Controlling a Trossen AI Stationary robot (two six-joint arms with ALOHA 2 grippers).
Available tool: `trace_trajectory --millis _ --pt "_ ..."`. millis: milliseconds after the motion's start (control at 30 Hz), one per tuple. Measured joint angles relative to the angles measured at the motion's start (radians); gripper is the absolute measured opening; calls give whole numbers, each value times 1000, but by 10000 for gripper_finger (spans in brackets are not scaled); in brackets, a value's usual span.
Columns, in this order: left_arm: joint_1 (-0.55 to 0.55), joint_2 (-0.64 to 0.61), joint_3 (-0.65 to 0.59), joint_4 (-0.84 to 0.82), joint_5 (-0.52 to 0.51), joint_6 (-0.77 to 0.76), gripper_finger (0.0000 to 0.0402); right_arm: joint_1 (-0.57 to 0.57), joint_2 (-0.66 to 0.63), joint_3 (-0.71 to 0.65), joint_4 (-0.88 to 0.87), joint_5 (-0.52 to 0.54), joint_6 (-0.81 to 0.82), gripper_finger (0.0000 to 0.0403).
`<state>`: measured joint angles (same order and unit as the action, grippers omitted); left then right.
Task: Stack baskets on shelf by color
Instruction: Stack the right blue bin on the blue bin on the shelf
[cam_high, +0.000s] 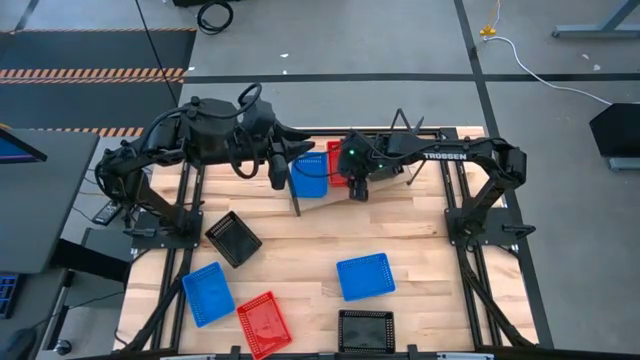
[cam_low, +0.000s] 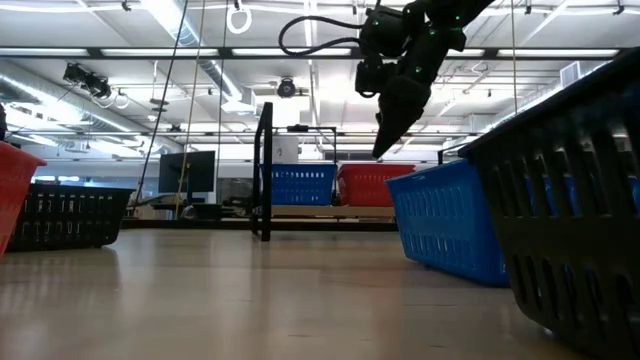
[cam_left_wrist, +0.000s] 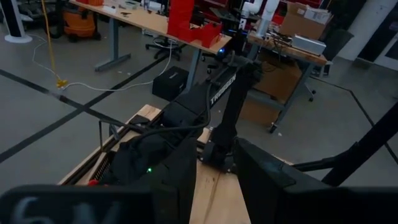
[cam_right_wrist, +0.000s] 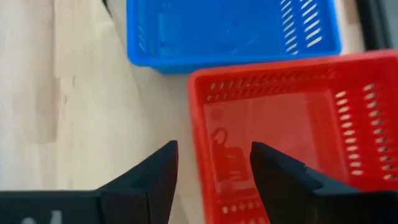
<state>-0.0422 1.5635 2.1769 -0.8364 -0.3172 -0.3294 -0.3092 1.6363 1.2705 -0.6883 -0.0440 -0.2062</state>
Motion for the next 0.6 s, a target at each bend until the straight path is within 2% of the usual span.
trace_trajectory --millis 233,333,500,600 --pt "-1 0 0 -116 17 -9 116 0 -4 -12 -72 1 33 205" --pt "-1 0 0 -282 27 -48 116 0 -29 -12 -90 -1 68 204" --pt "13 -1 -22 -678 31 -149 116 -1 -99 -12 -63 -1 114 204" --pt "14 -1 -88 -732 81 -232 116 -3 -151 -12 -60 18 180 204"
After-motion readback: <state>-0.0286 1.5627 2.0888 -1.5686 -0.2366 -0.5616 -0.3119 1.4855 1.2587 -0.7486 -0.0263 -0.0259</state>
